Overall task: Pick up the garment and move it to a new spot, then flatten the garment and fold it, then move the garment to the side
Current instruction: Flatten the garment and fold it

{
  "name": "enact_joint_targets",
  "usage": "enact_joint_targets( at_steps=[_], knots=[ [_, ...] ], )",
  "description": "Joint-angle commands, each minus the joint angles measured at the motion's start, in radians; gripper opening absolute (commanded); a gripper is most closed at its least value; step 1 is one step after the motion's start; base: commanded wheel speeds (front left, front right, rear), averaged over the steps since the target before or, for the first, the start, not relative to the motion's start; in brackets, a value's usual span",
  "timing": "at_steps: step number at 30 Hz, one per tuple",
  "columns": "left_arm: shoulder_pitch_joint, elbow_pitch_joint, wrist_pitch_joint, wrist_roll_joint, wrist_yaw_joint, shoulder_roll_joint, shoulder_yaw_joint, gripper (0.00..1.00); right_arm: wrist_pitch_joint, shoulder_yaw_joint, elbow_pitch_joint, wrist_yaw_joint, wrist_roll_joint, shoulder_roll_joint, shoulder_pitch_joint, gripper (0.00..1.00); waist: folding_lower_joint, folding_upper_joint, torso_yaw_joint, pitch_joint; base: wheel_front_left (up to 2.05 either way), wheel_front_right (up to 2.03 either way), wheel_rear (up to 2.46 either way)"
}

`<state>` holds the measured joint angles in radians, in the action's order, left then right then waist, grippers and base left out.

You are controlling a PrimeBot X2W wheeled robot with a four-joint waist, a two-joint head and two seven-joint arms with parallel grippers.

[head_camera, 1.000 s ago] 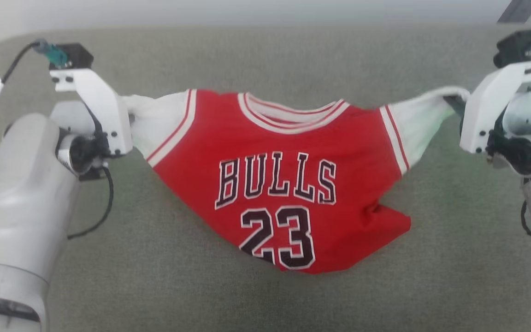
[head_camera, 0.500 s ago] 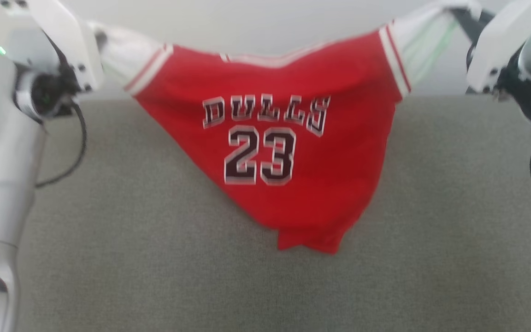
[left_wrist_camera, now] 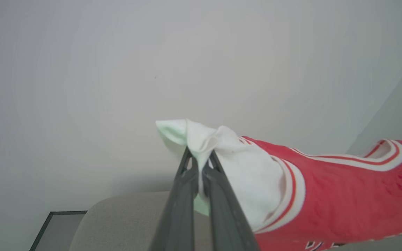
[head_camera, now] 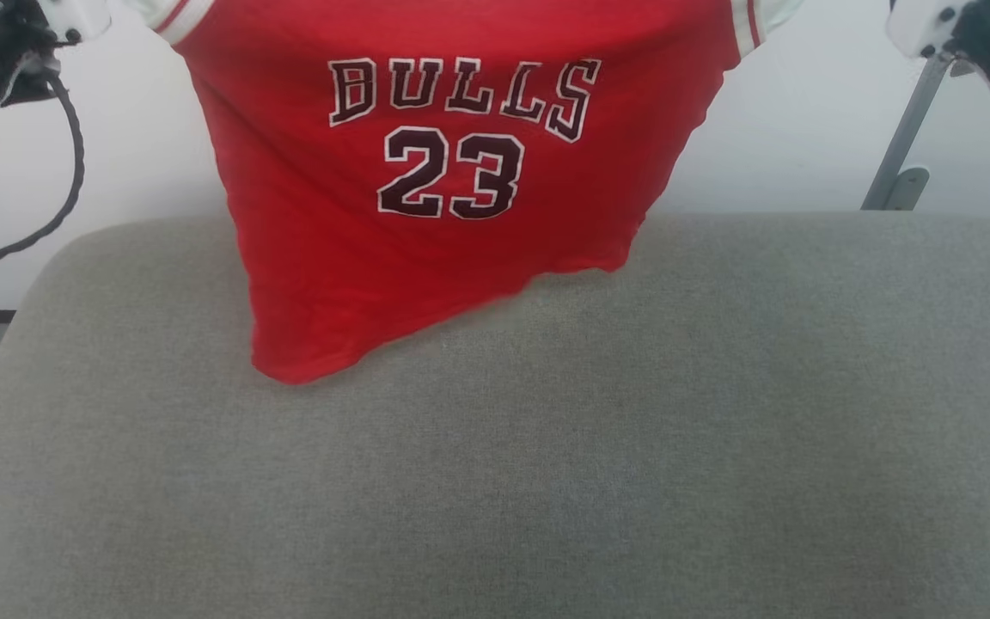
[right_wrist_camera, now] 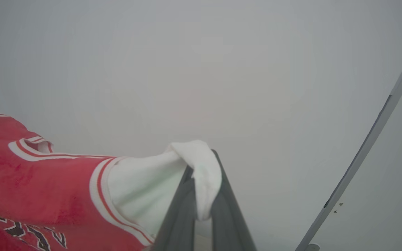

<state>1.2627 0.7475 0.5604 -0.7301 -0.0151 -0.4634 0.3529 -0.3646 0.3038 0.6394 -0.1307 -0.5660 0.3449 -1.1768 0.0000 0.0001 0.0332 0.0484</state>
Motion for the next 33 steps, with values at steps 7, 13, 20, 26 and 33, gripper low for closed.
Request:
enact_joint_targets(
  at_steps=[7,13,20,26,33],
  knots=[
    [0.020,0.015,-0.098,0.008,-0.026,0.007,-0.008,0.00,0.082,0.046,0.075,0.000,0.000,-0.014,-0.059,0.00,0.0000,-0.0001,-0.009,-0.061,0.00,0.00,0.00],
    [0.100,0.031,-0.246,0.038,-0.054,0.025,-0.005,0.00,0.246,0.094,0.147,0.000,0.049,-0.020,-0.159,0.00,0.0000,-0.0001,-0.017,-0.176,0.00,0.00,0.00],
    [0.265,0.088,-0.451,0.085,-0.084,0.060,0.006,0.00,0.483,0.128,0.273,0.000,0.148,-0.022,-0.328,0.00,0.0000,-0.0001,-0.015,-0.304,0.00,0.00,0.00],
    [0.399,0.150,-0.670,0.114,-0.100,0.082,0.005,0.00,0.620,0.111,0.364,0.000,0.271,-0.018,-0.472,0.00,0.0000,-0.0001,-0.008,-0.385,0.00,0.00,0.00],
    [0.357,0.248,-0.765,0.086,-0.115,0.112,0.045,0.00,0.630,0.096,0.387,0.000,0.326,-0.039,-0.438,0.00,0.0000,-0.0001,0.006,-0.414,0.00,0.00,0.00]
  ],
)
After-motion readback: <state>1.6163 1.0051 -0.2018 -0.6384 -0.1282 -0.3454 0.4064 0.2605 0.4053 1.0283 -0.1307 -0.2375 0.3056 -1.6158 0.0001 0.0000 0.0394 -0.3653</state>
